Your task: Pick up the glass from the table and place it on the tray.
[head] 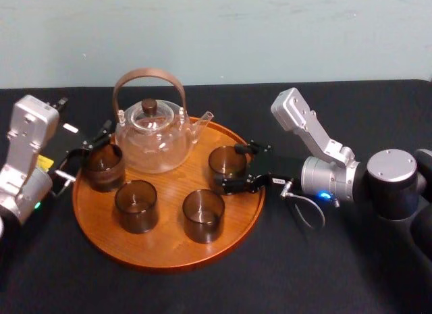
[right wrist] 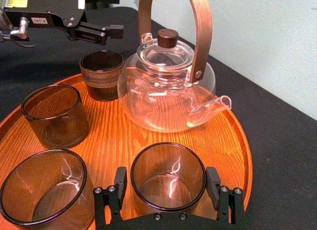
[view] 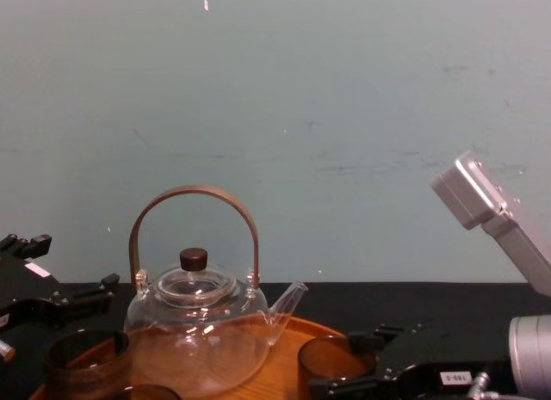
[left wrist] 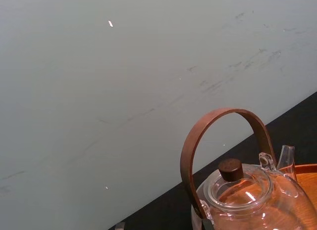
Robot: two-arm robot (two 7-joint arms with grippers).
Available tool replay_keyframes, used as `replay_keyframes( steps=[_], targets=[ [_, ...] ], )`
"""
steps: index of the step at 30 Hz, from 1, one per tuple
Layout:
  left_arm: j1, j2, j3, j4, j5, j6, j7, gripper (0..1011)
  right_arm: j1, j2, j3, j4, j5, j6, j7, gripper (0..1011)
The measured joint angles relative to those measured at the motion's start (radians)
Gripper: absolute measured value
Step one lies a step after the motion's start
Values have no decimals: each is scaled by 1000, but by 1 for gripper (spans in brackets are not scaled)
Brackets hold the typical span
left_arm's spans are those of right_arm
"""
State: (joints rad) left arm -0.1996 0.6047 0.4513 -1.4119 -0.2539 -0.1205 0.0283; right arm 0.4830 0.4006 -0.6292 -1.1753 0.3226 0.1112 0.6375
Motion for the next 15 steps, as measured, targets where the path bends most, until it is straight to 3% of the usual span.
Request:
replay_keyframes(
  steps=[9,15],
  targets=[
    [0,0,0,0,0,0,0,1001,-4,4,7,-5,7,0,8,1002],
    [0,0,0,0,0,0,0,1001,-30,35,26,-46,29,0,23,1002]
  ],
)
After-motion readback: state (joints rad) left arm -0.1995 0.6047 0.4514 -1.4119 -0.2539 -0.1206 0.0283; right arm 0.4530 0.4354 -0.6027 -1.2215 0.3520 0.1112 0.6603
